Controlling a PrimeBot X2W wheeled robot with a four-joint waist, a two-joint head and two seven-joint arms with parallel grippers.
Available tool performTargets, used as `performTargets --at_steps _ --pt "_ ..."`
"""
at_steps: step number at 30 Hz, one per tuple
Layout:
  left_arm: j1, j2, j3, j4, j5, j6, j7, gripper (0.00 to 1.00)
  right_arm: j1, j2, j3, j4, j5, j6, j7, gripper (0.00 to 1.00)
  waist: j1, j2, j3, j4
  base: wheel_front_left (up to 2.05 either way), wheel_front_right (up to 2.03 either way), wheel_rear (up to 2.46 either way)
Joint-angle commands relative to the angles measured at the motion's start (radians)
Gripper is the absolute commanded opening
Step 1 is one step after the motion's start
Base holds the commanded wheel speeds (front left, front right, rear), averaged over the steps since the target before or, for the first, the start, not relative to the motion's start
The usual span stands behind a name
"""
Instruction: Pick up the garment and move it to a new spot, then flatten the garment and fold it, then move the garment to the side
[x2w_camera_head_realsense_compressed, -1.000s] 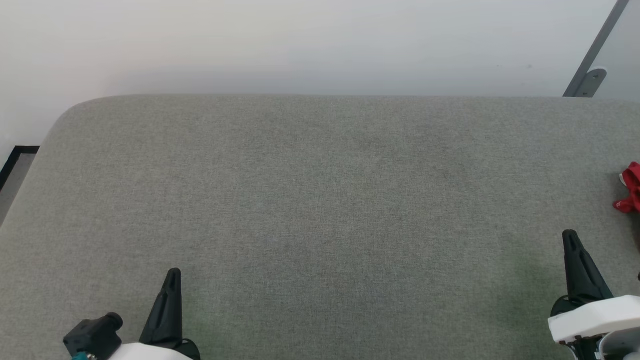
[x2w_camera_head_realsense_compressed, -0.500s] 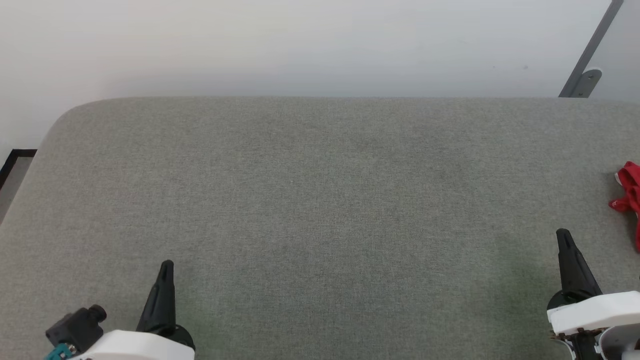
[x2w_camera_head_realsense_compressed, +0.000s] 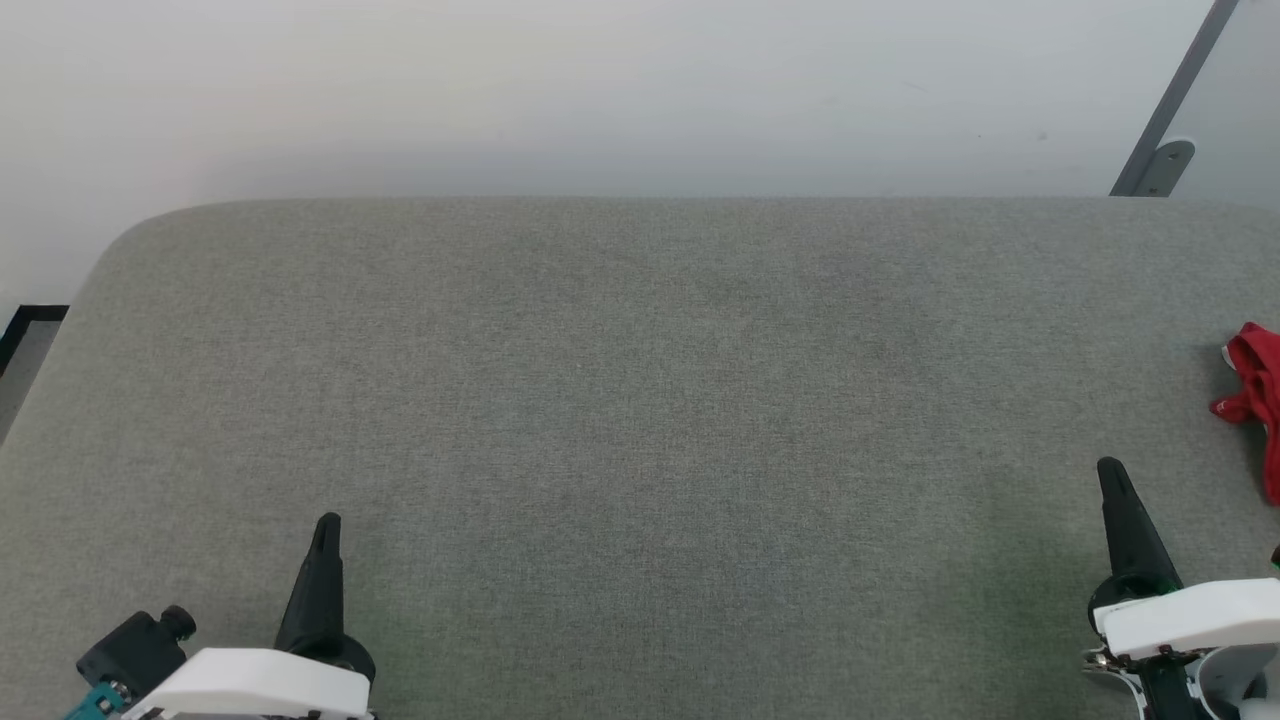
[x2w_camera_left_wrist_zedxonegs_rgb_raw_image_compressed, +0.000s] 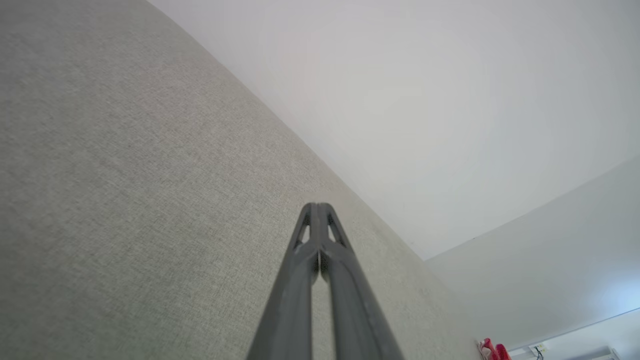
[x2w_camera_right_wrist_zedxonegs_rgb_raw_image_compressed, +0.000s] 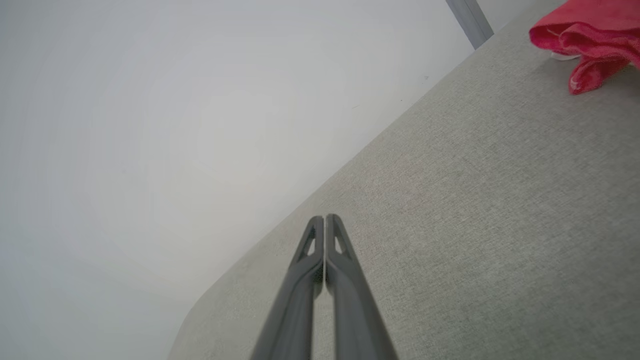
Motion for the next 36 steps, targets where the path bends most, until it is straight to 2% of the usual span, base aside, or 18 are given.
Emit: performTargets --at_steps 1,36 --pt "-0.03 0.003 0.007 -0.008 -0.035 0.001 0.007 0.0 -0.027 -0.001 -0.005 -0.01 0.032 0.0 0.006 0.0 0.0 -0.0001 -0.001 -0.001 0.0 0.0 0.0" --pt "-0.083 -0.015 0.049 0.026 -0.373 0.001 0.103 0.0 -0.053 0.047 -0.01 0.02 0.34 0.0 0.08 0.0 0.0 -0.0001 -0.013 -0.018 0.0 0.0 0.0"
